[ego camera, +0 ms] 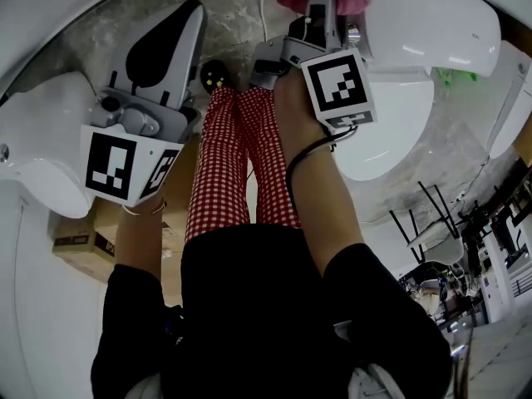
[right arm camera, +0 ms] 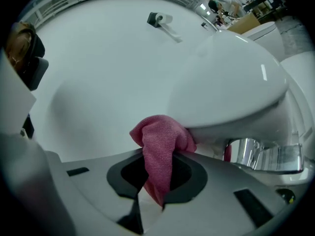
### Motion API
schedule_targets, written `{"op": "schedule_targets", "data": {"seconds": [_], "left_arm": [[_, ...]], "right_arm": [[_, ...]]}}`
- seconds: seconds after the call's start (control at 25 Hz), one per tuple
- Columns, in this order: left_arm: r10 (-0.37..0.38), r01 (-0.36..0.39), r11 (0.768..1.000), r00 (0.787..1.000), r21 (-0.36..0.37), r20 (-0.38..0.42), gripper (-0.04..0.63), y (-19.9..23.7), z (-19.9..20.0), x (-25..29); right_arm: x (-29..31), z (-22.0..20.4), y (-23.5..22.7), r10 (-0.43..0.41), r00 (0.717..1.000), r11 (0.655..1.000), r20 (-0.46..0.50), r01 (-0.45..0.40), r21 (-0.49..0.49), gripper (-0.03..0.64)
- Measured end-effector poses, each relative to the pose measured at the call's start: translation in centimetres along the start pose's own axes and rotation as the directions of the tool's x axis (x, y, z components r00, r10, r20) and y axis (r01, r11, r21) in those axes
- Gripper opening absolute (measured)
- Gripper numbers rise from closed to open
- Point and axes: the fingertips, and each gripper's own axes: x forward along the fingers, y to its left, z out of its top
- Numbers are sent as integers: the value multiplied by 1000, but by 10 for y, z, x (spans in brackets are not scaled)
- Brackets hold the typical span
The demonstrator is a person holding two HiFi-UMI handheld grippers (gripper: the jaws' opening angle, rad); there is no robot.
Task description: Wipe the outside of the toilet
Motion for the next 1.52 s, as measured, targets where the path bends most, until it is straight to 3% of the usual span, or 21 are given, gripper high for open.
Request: {"op": "schedule_targets", "data": {"seconds": [0.28,0.56,1.24,1.52], "left_arm": [[2,-1,1000,1000,-18,23,9,9,6,-6],[5,-4,999,1000,-45,30,9,10,2,-15],[33,-32,998,999,-47,18,9,18,-15,-31],[62,-61,996,998,-58,12,9,25,-23,-38]], "right_arm": [[10,0,-15,-49,998,997,43,46,68,78],[10,-10,-26,-85,995,994,44,82,73,78],[15,-53,-88,-208,977,978,-39,208,14,78],[21,-74,-117,-282,956,959,-85,283,6,78]]}}
